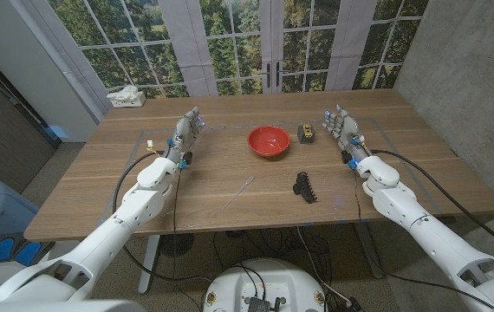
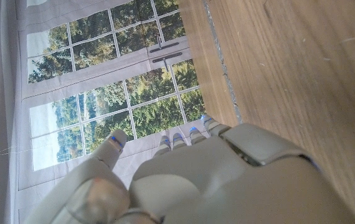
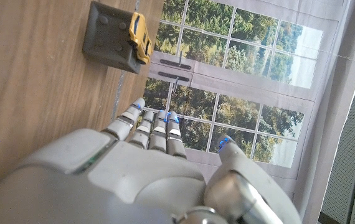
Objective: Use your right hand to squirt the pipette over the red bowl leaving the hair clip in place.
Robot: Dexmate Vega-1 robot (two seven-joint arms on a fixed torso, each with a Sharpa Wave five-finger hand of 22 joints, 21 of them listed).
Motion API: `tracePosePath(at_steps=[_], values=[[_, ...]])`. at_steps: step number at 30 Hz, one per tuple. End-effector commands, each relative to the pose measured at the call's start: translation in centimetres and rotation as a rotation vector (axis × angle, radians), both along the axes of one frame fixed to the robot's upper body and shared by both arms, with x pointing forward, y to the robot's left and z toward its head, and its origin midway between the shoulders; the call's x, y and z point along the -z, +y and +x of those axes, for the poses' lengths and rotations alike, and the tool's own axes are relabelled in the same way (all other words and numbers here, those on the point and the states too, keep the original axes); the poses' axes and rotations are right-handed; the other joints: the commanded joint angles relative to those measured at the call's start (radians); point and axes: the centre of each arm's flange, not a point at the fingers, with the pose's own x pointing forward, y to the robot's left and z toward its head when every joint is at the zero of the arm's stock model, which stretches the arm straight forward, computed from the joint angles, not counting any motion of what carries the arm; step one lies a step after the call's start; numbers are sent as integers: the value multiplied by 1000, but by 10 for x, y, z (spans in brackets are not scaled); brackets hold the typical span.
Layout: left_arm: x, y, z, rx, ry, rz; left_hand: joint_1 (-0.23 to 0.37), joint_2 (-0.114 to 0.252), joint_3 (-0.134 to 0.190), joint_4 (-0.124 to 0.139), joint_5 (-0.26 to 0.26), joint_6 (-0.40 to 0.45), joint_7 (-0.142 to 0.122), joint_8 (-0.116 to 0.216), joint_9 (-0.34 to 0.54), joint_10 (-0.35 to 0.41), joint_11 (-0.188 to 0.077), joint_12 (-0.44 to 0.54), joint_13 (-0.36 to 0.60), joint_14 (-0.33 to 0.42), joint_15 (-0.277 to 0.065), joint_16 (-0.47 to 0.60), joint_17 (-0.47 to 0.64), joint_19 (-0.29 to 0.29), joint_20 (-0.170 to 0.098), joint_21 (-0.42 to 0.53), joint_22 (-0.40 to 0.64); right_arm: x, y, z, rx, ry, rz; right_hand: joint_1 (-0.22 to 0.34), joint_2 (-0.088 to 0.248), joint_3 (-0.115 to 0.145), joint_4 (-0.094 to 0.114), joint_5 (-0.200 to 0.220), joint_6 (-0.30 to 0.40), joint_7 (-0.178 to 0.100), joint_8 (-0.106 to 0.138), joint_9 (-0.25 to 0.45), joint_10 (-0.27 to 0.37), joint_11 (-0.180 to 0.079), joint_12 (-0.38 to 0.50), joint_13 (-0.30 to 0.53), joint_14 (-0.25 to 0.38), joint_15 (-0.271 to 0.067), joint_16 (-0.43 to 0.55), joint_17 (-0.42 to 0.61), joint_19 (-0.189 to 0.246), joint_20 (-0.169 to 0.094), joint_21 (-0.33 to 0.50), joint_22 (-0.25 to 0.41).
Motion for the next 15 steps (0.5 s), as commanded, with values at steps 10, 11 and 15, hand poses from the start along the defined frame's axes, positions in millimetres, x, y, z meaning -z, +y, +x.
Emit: tracePosePath(at_steps=[10, 11, 15], values=[[-4, 1, -6, -1, -23, -24, 3, 92, 7, -5, 5, -4, 2, 6, 3, -50, -2, 8, 4, -101, -92, 6, 3, -7, -106, 4, 2, 5, -5, -2, 38, -14, 30, 39, 3, 20, -43, -5, 32, 7, 13, 3, 31, 11, 12, 2, 49, 38, 18, -11, 45, 59, 18, 4], [-4, 1, -6, -1, -23, -22, 3, 92, 7, -6, 5, -3, 2, 7, 3, -49, -2, 8, 4, -100, -93, 6, 3, -6, -105, 4, 2, 4, -5, -3, 44, -17, 24, 43, 3, 21, -47, -6, 36, 7, 14, 4, 34, 15, 13, 2, 56, 37, 20, -12, 52, 63, 21, 5], [-5, 3, -6, 1, -25, -17, 5, 90, 6, -10, 4, 0, 2, 8, 3, -44, 0, 10, 4, -98, -93, 6, 2, -1, -101, 6, 2, 1, 0, -7, 84, -28, -6, 72, 3, 35, -81, -5, 50, 5, 16, 4, 51, 14, 16, 2, 87, 51, 31, -17, 79, 102, 28, 7]])
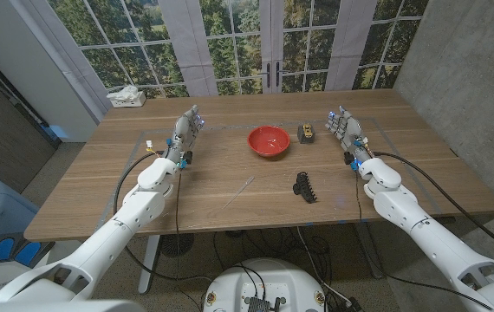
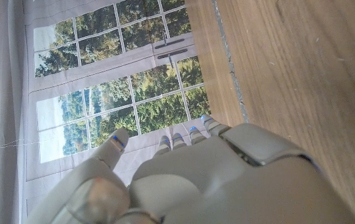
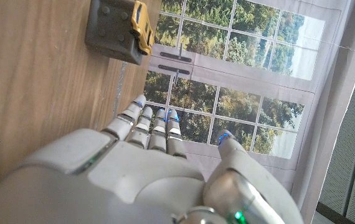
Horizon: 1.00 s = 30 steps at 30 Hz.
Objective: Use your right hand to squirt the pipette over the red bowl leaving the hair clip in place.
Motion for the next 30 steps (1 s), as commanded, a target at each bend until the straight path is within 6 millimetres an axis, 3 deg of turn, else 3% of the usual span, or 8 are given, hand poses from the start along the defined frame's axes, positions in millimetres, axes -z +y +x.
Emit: tracePosePath(at_steps=[1, 11, 30], values=[[-2, 3, -2, 3, -9, 7, 5, 91, 3, -7, 4, 1, 2, 5, 3, -44, 0, 10, 4, -97, -93, 7, 2, 0, -101, 6, 2, -4, 7, -7, 68, -20, -41, 32, 0, 12, -30, 1, 21, -1, 6, 5, 19, 1, 8, 2, 34, 10, 13, -2, 20, 33, 13, 4], [0, 8, -4, 1, -17, -2, 9, 90, 2, -15, 4, 8, -1, 6, 3, -35, 0, 12, 4, -88, -93, 8, 1, 18, -90, 12, 2, -14, 21, -14, 143, -53, -128, 69, 2, 30, -70, 9, 39, -8, 9, 5, 37, -1, 10, 2, 62, 4, 24, -5, 40, 50, 17, 6], [1, 11, 1, 25, -20, -14, 15, 84, 1, -29, 3, 20, -3, 7, 3, -21, 3, 14, 4, -69, -92, 10, 0, 40, -78, 17, 2, -24, 43, -29, 284, -99, -264, 98, 5, 44, -104, 17, 72, -21, 15, 6, 66, -3, 16, 4, 102, -5, 42, -2, 66, 50, 23, 8]])
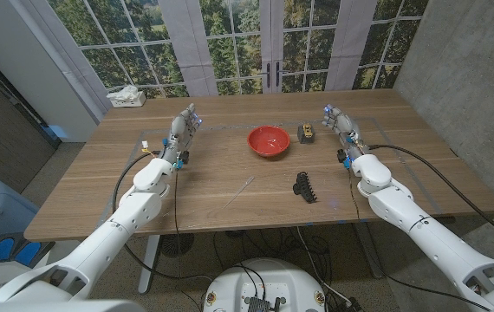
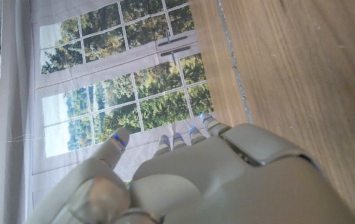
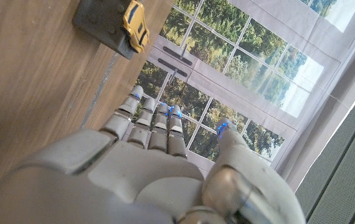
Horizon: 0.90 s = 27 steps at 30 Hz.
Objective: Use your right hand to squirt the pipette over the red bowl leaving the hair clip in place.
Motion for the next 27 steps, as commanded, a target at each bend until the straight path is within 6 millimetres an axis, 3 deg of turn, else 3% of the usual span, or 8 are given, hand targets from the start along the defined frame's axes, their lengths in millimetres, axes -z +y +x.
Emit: tracePosePath(at_steps=[1, 13, 27], values=[[-2, 1, 4, 18, -6, -10, 10, 78, 1, -7, 3, 8, 2, 3, 3, -19, 1, 7, 4, -68, -91, 6, 3, 9, -77, 7, 2, -7, 14, -11, 82, -37, -81, 14, 1, 2, -11, 5, 12, -3, 8, 1, 15, -1, 8, 4, 15, -2, 7, 3, 12, -1, 8, 2], [-4, 3, 8, 23, -3, -7, 11, 77, 1, -11, 3, 15, 3, 4, 3, -10, 4, 8, 4, -57, -89, 7, 4, 24, -68, 10, 2, -16, 32, -22, 166, -90, -178, 51, 8, 22, -45, 17, 31, -14, 10, 2, 35, -12, 11, 5, 34, -14, 17, 5, 29, -1, 11, 3], [-8, 4, 7, 22, -11, -3, 11, 77, 2, -14, 3, 22, 5, 4, 4, -2, 6, 8, 4, -50, -88, 7, 4, 34, -66, 11, 2, -20, 44, -32, 200, -117, -255, 80, 8, 35, -69, 27, 47, -19, 10, 3, 54, -13, 14, 6, 52, -29, 27, 8, 45, 0, 15, 4]])
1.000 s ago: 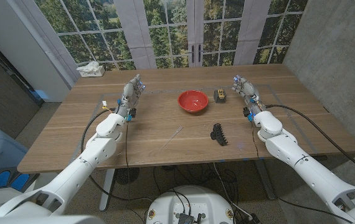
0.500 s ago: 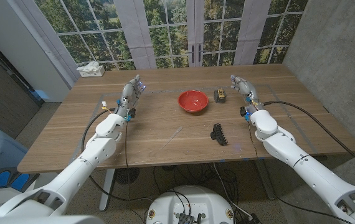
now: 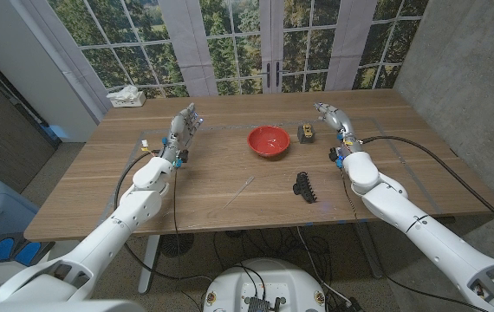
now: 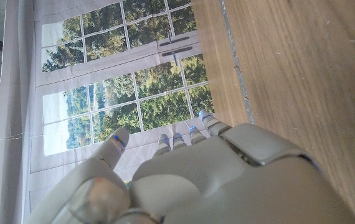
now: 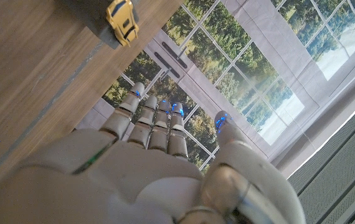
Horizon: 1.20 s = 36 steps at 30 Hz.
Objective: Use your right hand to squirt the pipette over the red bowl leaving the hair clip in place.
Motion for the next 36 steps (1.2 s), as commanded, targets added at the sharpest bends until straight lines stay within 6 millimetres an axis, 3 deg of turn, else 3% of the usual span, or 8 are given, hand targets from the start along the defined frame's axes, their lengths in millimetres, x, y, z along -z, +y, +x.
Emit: tracePosePath(at_steps=[1, 36], values=[[-4, 1, 0, 2, -6, 1, 11, 77, 2, -4, 3, 7, 0, 4, 4, -2, 7, 8, 5, -49, -88, 3, 2, 7, -64, 3, 2, -6, 12, -12, 46, -35, -80, 12, 7, 4, -11, 12, 14, 0, 10, 3, 12, 0, 5, 6, 17, -3, 13, 6, 16, -3, 8, 5], [0, -2, -5, 20, -10, 14, 10, 79, 4, -8, 2, 16, 4, 2, 4, 6, 9, 6, 5, -41, -85, 1, 3, 14, -62, 0, 2, -4, 46, -53, 113, -79, -306, 46, 6, 14, -26, 25, 39, -18, 8, 4, 35, -15, 5, 9, 37, -24, 30, 19, 35, -6, 12, 8]])
